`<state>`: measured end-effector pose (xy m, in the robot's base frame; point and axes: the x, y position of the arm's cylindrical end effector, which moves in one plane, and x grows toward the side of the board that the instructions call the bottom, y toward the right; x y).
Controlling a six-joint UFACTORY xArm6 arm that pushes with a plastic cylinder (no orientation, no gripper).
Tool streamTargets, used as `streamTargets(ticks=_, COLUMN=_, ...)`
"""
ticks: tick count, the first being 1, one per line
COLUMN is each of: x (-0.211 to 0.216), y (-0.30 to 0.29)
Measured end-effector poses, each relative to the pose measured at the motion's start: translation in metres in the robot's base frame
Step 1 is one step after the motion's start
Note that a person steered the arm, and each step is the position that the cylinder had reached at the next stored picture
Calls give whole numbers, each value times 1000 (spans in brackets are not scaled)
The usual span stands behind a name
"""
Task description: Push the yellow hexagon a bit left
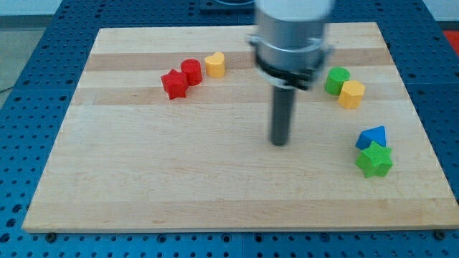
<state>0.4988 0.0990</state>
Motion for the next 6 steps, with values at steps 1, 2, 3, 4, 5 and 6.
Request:
streamTargets(ticks=1, x=5, y=93)
streamTargets(ticks=2, x=-28, y=176)
streamTargets(ticks=3, x=-68, y=219)
streamTargets(ticks=4, x=-91, y=219)
streamTargets(ticks=5, x=-102, y=217)
streamTargets(ticks=6, x=-105, y=176)
